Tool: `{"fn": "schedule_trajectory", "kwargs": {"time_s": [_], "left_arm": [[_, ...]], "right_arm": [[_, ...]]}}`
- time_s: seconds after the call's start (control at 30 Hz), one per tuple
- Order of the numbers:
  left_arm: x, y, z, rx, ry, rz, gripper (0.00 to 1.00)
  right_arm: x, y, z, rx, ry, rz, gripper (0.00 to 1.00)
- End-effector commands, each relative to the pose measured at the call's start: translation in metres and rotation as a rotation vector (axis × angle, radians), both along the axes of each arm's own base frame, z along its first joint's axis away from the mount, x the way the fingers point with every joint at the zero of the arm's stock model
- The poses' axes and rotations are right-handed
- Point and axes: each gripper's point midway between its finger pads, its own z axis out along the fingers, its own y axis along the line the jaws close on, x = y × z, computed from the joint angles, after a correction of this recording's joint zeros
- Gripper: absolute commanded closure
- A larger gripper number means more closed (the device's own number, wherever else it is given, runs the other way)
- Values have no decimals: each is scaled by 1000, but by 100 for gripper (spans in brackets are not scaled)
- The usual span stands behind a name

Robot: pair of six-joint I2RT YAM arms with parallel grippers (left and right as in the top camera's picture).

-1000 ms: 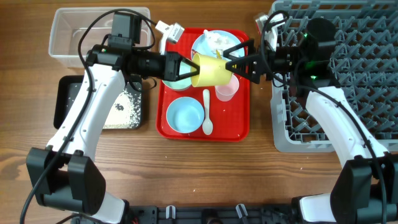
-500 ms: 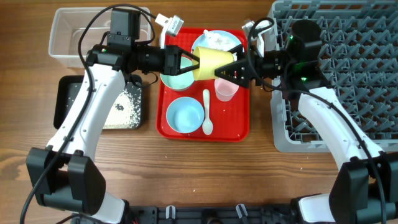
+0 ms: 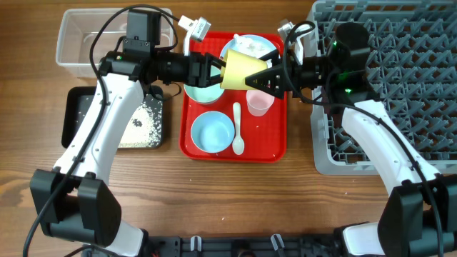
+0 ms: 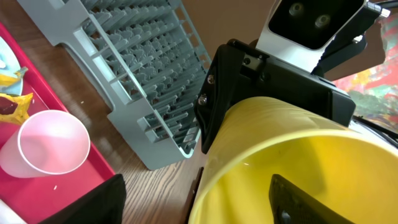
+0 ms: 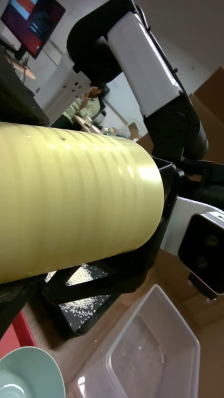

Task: Sort waste into correct bins and load items into the dishwasher rack
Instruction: 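Hand the yellow cup from the left gripper to the right gripper, then place the yellow cup into the dish rack with the right gripper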

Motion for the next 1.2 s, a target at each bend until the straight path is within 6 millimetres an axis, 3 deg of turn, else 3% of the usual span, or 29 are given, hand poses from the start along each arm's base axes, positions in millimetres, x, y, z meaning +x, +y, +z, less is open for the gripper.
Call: {"fn": "schedule_trajectory", "kwargs": {"time_s": [0.0, 0.17, 0.3, 0.37, 0.43, 0.53, 0.57, 0.6, 0.7, 0.77, 0.87, 1.1, 1.17], "left_arm": [[6, 5, 0, 22, -19, 29, 24], [27, 29, -11, 89, -25, 136, 20], [44, 45, -30, 213, -33, 245, 13], [48, 52, -39, 268, -27, 286, 12], [53, 62, -52, 349, -14, 340, 1], [57, 72, -62, 422, -6, 388, 0], [58, 74, -63, 432, -8, 396, 0], [60, 77, -66, 453, -11, 412, 0], [63, 82, -69, 482, -16, 434, 0], [65, 85, -71, 502, -19, 450, 0], [66, 88, -72, 517, -22, 460, 0], [68, 95, -78, 559, -19, 487, 0], [67, 95, -80, 564, -15, 487, 0]], "right_arm": [[10, -11, 1, 2, 17, -30, 60], [42, -73, 3, 7, 35, -202, 60], [84, -158, -1, -9, 24, -509, 60], [93, -193, -3, -19, 17, -618, 61], [97, -235, -8, -29, 32, -729, 62], [103, -290, -35, -110, 85, -935, 62], [102, -319, -69, -250, 159, -1083, 62], [94, -339, -90, -407, 221, -1198, 61], [77, -362, -88, -554, 288, -1341, 60], [58, -371, -75, -619, 332, -1419, 61], [34, -376, -71, -689, 427, -1483, 60], [-32, -386, -107, -917, 756, -1553, 60], [-42, -388, -112, -967, 789, -1555, 60]]}}
